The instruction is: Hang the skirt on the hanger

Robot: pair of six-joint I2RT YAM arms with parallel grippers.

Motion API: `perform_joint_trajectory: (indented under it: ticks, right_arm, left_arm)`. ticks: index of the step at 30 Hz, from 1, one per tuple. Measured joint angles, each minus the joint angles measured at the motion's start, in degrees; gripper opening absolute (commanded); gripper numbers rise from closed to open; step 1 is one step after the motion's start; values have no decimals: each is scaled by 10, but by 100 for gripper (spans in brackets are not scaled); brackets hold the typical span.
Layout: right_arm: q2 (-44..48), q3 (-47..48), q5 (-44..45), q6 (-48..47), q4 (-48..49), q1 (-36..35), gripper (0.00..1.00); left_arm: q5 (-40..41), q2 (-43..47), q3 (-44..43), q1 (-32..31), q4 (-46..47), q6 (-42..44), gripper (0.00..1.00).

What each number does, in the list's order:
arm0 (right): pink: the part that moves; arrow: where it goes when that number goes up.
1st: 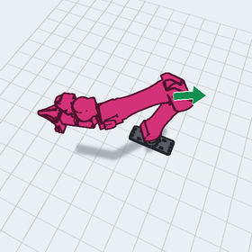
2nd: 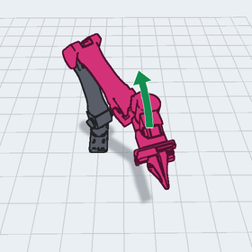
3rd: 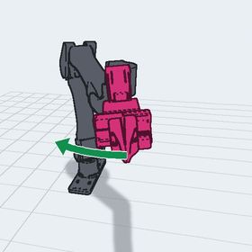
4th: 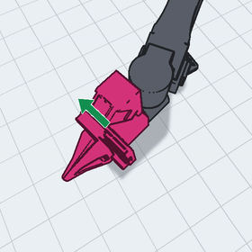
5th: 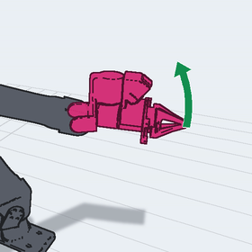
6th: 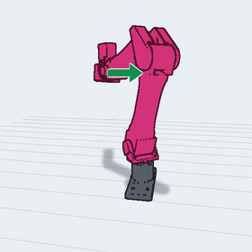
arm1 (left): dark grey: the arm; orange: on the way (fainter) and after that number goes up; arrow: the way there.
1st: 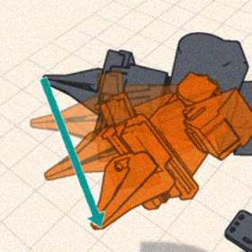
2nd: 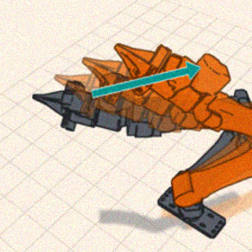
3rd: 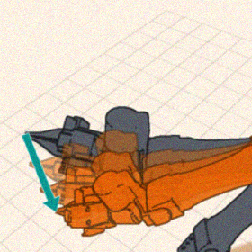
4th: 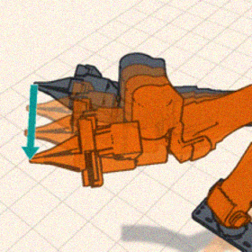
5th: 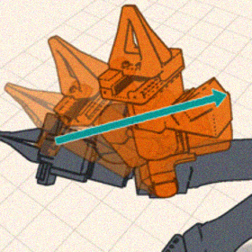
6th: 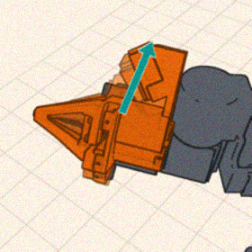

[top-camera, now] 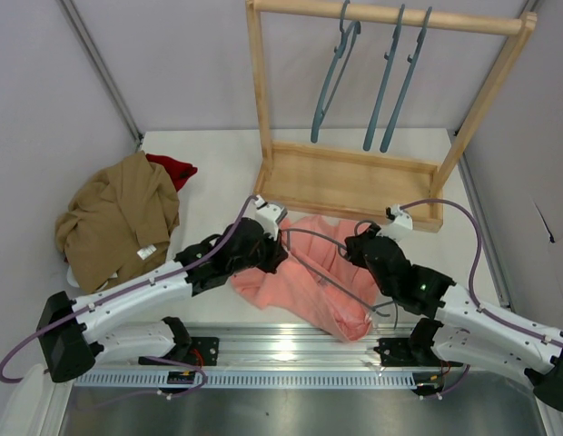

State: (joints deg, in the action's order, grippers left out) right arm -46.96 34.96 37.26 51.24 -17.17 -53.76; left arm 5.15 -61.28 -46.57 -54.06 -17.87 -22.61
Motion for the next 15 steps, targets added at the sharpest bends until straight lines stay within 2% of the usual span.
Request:
perform_joint_trajectory:
  ticks: [4, 10, 13, 15]
  right_arm:
    - [20, 0, 1, -14, 21, 0, 0]
    - [89, -1, 9, -50, 42, 0, 0]
    - [100, -2, 8, -74, 71, 0, 0]
    - [100, -2, 6, -86, 89, 0, 0]
  left_arm:
    - [-1, -21, 7, -8, 11, -9, 4]
    - [-4, -13, 16, -8, 27, -15, 10]
    - [1, -1, 16, -8, 27, -16, 20]
    - [8, 8, 16, -9, 24, -19, 32]
